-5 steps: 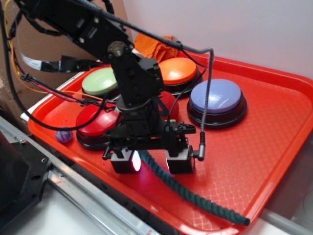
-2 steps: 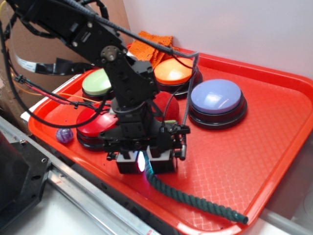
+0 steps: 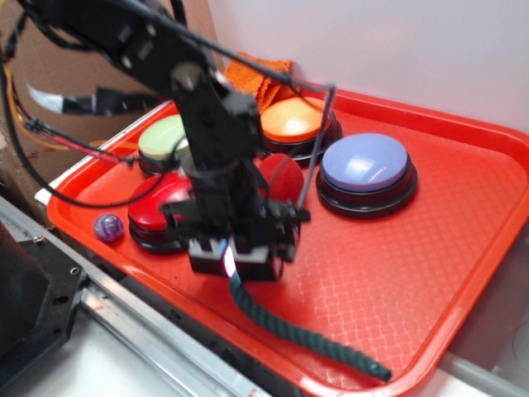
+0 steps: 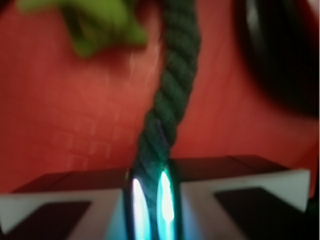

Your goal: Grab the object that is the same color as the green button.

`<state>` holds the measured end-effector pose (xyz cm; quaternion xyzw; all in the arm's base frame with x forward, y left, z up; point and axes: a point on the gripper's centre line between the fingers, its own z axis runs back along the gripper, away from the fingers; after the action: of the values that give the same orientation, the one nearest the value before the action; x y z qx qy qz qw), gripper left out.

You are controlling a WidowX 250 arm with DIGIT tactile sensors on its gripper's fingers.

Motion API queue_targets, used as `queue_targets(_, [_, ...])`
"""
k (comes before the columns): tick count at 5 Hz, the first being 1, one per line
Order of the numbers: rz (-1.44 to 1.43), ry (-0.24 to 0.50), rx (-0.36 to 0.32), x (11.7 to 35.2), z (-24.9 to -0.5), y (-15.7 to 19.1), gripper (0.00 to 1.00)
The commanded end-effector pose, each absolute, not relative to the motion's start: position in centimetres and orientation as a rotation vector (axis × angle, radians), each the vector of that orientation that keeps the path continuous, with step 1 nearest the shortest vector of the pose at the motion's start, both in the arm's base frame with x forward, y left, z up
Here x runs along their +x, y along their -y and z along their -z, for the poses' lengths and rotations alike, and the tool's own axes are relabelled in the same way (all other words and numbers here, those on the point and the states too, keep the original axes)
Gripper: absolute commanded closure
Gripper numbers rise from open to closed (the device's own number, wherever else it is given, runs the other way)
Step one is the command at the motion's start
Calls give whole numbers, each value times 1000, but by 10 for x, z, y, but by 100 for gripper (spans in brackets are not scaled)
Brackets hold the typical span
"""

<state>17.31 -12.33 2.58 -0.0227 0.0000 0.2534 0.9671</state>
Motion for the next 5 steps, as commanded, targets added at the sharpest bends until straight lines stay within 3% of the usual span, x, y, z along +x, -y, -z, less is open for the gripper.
queue_targets(1, [-320, 37, -68, 193, -91, 103, 100])
queue_targets(2, [-188, 65, -41, 195, -140, 84, 100])
queue_targets(3, [-143, 88, -75, 197, -170, 66, 100])
queue_targets(5, [-167, 137, -70, 206, -206, 47, 100])
